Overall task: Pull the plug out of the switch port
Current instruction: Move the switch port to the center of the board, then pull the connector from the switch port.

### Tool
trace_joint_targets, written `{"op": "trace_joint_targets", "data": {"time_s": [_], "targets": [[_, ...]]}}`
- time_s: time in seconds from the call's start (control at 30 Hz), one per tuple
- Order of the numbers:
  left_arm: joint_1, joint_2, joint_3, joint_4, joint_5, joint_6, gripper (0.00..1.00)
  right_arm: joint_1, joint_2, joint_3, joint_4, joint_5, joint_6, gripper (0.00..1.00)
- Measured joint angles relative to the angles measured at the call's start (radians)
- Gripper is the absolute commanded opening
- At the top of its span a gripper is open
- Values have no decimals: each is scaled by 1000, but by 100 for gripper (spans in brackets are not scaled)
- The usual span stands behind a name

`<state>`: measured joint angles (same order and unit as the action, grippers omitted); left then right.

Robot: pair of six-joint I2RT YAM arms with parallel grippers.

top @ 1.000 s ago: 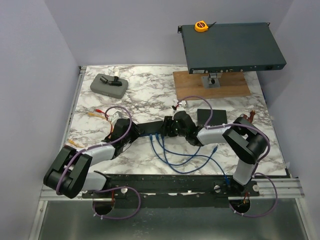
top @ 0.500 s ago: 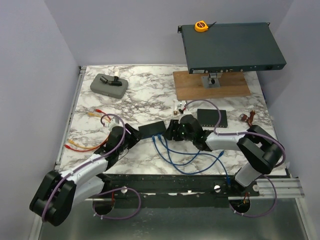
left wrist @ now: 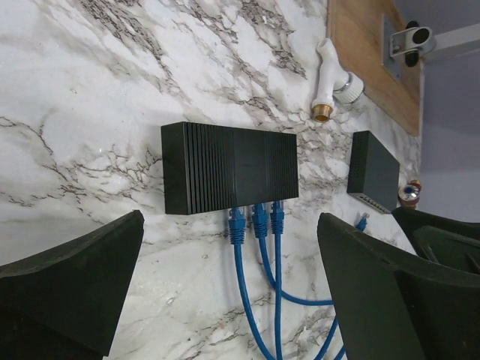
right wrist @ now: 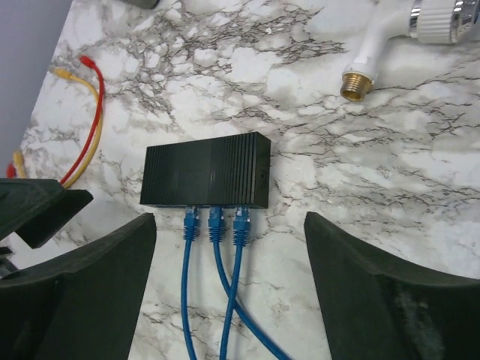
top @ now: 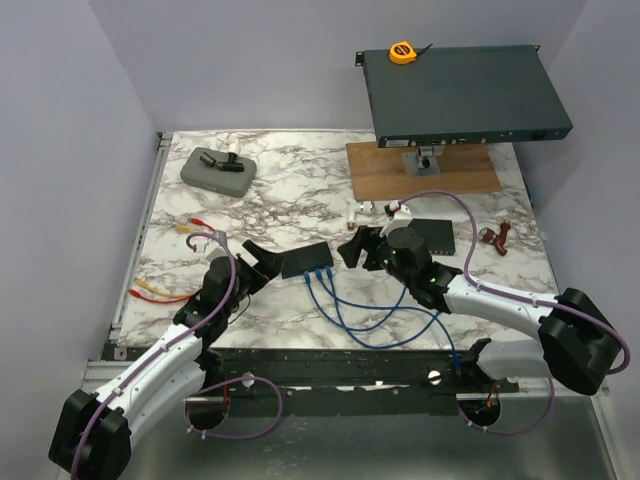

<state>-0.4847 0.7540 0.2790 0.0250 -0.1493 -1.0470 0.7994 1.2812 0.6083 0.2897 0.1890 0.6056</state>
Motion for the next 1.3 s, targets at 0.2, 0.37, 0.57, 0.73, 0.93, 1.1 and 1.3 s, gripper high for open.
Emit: {"op": "trace_joint_targets", "data": {"time_s": [0.2,0.37,0.57,0.73,0.93,1.1,1.3], "targets": [[0,-105,-161,159,14,-24,98,0,-5,-58,32,11,61,93],[0,-21,-134,215,85,-36,93,-19,31,-83,76,-61,117,91],[-17,206,105,167,164,-17,94,-53,121,-88,175,-167,181,88],[-19,325,230,135,178,-12,95,-54,204,-88,225,-233,210,87],[-27,452,296,99,184,-12,86,-54,223,-95,272,-270,234,79],[-40,489,294,81,169,3,61,-54,227,-103,292,-270,251,65],[-41,528,262,106,150,16,41,-55,283,-103,299,-262,285,51]]}}
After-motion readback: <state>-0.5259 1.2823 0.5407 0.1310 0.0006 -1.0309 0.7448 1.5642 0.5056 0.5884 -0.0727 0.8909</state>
